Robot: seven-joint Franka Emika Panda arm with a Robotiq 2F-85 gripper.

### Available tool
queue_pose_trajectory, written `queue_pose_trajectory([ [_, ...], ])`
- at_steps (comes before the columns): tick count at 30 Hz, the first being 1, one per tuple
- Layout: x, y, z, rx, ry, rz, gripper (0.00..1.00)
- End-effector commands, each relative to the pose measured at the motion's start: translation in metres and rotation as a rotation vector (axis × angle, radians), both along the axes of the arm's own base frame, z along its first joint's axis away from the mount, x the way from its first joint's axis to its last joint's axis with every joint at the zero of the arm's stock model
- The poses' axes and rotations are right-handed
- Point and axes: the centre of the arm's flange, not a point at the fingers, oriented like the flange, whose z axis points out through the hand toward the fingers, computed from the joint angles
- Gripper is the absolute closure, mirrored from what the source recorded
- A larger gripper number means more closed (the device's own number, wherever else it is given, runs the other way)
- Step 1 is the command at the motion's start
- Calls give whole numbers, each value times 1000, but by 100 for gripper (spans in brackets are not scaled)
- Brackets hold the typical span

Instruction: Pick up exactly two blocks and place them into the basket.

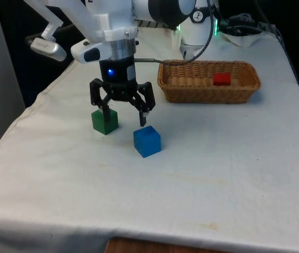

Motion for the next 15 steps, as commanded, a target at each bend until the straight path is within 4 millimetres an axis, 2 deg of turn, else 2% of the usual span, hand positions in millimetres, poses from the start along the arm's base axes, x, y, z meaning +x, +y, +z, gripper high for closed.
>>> queue_pose_trajectory([
  [1,-3,1,1,11,-2,-11,0],
  [15,-8,-1,-3,43,6,-103,0],
])
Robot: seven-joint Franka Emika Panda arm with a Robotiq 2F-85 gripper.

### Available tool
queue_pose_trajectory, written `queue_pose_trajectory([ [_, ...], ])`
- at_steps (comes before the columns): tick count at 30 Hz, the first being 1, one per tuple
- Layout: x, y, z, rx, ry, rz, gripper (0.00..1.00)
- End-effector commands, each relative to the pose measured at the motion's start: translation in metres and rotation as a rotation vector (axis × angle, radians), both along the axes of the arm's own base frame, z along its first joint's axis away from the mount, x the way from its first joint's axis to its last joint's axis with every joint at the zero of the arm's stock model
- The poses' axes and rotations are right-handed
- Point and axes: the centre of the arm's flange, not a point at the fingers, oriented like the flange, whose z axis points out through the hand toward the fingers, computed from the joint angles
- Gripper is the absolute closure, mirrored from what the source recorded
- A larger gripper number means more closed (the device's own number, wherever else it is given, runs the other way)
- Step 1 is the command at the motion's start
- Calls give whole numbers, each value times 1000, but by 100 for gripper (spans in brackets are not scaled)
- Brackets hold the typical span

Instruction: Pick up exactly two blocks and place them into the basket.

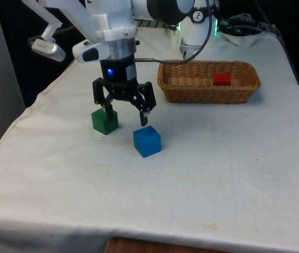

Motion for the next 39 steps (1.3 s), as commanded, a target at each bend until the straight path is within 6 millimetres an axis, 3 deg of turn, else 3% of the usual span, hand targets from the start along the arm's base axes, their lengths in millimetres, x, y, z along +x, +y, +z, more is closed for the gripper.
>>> queue_pose_trajectory([
  [1,-2,0,-1,7,1,-17,0],
  [12,-2,6,-15,12,23,-89,0],
  [23,12,26,-6,11,13,-116,0],
  [33,13,41,-10,10,31,-128,0],
  [39,13,49,-30,-10,70,-146,0],
])
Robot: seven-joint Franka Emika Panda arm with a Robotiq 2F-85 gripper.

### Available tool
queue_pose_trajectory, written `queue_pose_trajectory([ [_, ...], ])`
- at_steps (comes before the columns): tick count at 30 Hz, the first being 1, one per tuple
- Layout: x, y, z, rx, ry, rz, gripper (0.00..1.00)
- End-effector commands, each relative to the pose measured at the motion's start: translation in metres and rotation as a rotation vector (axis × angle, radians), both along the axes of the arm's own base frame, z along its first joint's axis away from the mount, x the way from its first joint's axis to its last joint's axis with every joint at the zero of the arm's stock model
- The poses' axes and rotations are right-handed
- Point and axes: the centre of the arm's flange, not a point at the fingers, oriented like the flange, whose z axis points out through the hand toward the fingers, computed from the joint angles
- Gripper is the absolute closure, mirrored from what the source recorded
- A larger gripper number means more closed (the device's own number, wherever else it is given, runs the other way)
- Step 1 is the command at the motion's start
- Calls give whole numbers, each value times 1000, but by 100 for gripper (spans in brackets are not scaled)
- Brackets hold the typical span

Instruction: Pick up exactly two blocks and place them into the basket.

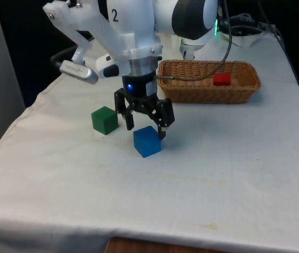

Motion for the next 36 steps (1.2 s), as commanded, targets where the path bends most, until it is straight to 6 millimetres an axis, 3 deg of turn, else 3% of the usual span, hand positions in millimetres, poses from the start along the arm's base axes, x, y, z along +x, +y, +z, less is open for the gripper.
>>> queue_pose_trajectory([
  [1,0,1,-3,-2,3,-1,0],
  [6,8,5,-14,-8,17,-18,0],
  [15,12,3,-17,-18,23,-35,0],
  [19,12,3,-16,-17,16,-34,42],
  [20,11,3,-17,-21,31,-38,42],
  [23,11,2,-17,-24,33,-39,77],
  [24,11,2,-17,-24,34,-41,97],
  [34,11,2,-16,-26,35,-40,99],
  [36,12,5,-3,-28,30,-27,99],
])
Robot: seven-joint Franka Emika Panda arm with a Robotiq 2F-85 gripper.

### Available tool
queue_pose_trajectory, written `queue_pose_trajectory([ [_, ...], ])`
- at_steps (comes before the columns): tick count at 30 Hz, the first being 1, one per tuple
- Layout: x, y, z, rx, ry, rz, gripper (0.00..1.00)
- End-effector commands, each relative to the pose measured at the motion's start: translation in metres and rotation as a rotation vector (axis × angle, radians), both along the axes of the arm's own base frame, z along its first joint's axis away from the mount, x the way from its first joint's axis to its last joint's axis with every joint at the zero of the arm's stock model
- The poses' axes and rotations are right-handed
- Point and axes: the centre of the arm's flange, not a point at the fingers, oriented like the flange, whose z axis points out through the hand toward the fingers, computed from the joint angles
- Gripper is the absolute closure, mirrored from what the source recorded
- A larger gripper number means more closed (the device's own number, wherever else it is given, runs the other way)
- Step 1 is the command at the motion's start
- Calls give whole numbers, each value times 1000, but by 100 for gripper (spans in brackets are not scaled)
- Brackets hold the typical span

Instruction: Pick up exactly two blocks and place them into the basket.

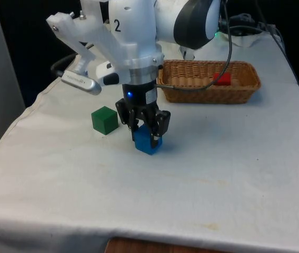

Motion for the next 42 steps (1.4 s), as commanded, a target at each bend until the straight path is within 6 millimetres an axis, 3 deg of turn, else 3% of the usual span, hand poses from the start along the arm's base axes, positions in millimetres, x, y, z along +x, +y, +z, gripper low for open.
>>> queue_pose_trajectory([
  [1,-1,2,10,-3,10,7,99],
  [2,1,1,3,-1,2,5,99],
  [3,-1,4,13,-4,11,13,99],
  [11,0,12,43,-14,21,61,99],
  [12,1,9,37,-9,19,54,99],
  [19,0,19,71,-23,30,101,99],
  [23,1,20,77,-22,33,110,99],
  [28,-9,20,102,-23,28,128,99],
  [42,-29,25,119,13,-14,131,99],
])
